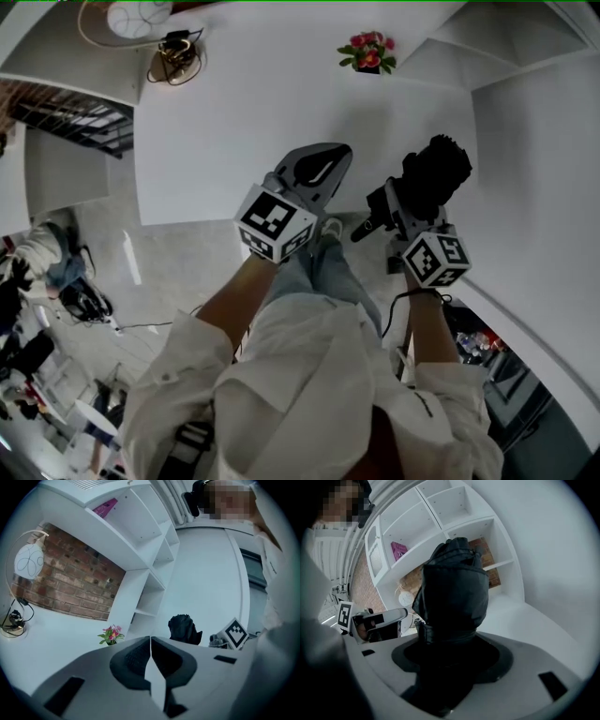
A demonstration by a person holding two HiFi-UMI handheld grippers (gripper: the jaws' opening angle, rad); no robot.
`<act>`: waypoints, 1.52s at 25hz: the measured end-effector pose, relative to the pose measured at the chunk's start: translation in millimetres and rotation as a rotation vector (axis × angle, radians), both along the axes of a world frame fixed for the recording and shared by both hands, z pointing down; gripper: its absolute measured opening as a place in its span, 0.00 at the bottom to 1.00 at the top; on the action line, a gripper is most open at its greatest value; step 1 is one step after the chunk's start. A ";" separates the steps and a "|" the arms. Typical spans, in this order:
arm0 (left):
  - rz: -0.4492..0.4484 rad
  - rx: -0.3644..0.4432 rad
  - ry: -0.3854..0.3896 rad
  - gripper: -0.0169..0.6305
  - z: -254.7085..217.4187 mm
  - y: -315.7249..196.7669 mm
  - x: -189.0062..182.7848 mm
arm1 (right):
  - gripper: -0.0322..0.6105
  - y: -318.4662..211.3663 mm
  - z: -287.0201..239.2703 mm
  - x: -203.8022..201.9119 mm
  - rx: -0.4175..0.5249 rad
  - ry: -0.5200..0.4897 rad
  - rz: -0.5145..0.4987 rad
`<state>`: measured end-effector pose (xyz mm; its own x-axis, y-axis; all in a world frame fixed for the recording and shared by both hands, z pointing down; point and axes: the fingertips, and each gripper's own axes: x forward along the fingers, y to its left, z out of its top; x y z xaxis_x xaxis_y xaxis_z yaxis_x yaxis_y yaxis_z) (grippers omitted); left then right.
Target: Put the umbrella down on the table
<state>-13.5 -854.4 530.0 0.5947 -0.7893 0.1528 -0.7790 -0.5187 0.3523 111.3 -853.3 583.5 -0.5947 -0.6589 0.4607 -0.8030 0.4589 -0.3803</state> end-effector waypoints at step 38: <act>-0.180 -0.121 -0.162 0.07 132.5 -61.3 14.6 | 0.49 -65.6 182.6 -16.4 -0.452 0.293 -0.144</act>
<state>1.0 -915.8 662.5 0.4062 -0.8504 0.3343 -0.9063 -0.3282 0.2663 94.9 -918.9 766.2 -0.4685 -0.2793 0.8382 -0.8461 0.4149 -0.3346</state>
